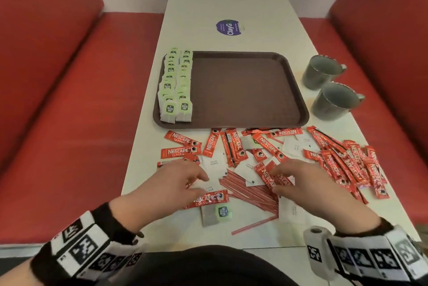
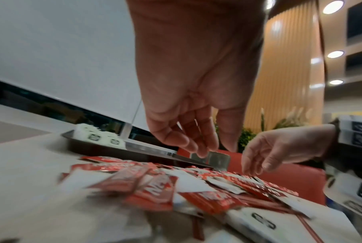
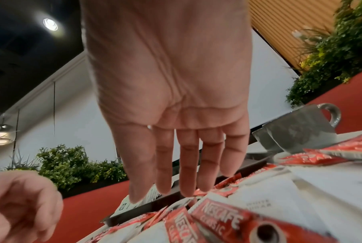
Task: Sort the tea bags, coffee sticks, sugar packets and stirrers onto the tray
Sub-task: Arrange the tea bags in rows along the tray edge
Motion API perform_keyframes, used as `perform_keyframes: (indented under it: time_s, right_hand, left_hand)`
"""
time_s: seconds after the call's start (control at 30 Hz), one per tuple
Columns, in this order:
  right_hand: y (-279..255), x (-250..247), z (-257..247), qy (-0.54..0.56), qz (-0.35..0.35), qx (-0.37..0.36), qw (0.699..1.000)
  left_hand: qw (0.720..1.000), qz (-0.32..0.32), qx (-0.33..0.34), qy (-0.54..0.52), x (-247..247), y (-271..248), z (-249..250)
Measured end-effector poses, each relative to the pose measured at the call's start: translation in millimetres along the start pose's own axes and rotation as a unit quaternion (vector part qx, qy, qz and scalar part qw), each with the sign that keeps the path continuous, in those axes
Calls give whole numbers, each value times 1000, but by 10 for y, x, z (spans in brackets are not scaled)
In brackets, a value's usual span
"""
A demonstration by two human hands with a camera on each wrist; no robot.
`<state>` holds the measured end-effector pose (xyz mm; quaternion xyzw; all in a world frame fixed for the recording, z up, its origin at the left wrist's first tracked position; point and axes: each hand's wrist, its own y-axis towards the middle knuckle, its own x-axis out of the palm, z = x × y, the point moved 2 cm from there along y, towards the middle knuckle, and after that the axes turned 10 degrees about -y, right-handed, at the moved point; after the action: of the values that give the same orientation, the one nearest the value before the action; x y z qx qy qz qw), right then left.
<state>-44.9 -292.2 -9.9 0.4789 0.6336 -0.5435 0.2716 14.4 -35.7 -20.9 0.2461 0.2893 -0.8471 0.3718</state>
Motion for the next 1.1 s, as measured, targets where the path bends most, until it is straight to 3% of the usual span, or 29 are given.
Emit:
perform_keyframes:
  time_s: [0.13,0.23,0.37,0.53,0.67,0.73,0.93,1.1]
  right_hand:
    - [29,21,75,-5,17,-21,1000]
    - [164,-63,104,-13,54,-20,998]
    - [422,-200,-13,-61,78,-44,994]
    - [778,-230,-320,-205,58,-95,972]
    - [914,-181,-368,-283,8,-93,955]
    - [922,-147,-363,-290,-1,-93,952]
    - [868,-84,-394,-276,66,-130,950]
    - [790,-167,-293,-223,88,-157,958]
  left_hand:
    - [985,-123,54,112,317,107,163]
    - [974,-150,50,162,451,150,173]
    - [973,-132,39,187,517,145,165]
    - [969,-113,40,216,581,152,195]
    - [968,-101,41,225,617,139,189]
    - [970,-94,43,221,628,137,177]
    - [981,-68,45,174,622,143,152]
    - [986,-75,15,147,608,155,41]
